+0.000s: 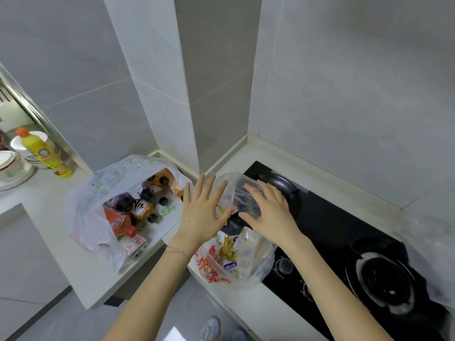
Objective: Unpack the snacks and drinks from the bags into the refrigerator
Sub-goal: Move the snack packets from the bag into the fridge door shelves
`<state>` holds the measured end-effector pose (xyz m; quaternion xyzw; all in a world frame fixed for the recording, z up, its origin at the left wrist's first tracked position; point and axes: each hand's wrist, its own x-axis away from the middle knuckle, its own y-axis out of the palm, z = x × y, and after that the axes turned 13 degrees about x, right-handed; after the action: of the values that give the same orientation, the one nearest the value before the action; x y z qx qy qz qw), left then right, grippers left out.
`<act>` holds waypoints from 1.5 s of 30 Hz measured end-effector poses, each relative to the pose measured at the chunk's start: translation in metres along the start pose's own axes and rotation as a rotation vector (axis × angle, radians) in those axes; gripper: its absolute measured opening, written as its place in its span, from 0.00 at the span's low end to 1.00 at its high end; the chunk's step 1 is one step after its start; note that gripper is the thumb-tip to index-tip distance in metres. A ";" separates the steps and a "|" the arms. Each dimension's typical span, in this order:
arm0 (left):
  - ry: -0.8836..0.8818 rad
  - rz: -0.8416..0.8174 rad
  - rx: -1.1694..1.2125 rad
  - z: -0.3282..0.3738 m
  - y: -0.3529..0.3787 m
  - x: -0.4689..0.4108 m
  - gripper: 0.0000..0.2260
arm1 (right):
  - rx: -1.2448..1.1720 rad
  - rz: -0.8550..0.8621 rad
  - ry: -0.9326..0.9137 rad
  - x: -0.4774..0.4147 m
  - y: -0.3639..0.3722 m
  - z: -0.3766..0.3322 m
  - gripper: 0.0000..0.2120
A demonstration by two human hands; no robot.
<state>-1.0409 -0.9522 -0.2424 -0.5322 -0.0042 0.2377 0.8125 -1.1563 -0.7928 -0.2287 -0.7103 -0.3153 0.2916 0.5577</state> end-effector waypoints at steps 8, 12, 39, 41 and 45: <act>0.155 -0.248 0.063 -0.038 0.048 -0.026 0.27 | -0.012 -0.095 0.123 -0.012 0.048 0.008 0.35; 0.249 -0.368 0.086 -0.054 0.068 -0.036 0.25 | 0.023 -0.160 0.183 -0.016 0.070 0.014 0.35; 0.159 -0.564 -0.275 -0.137 0.102 -0.079 0.32 | 0.256 -0.350 0.220 -0.079 0.115 0.058 0.40; 0.219 -0.538 -0.178 -0.137 0.108 -0.078 0.37 | 0.227 -0.276 0.167 -0.081 0.118 0.049 0.37; 0.319 -0.530 -0.060 -0.129 0.116 -0.074 0.34 | 0.272 -0.104 0.092 -0.083 0.128 0.032 0.33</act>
<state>-1.1177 -1.0555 -0.3809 -0.5670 -0.0224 -0.0691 0.8205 -1.2177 -0.8608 -0.3547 -0.6237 -0.2831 0.2695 0.6770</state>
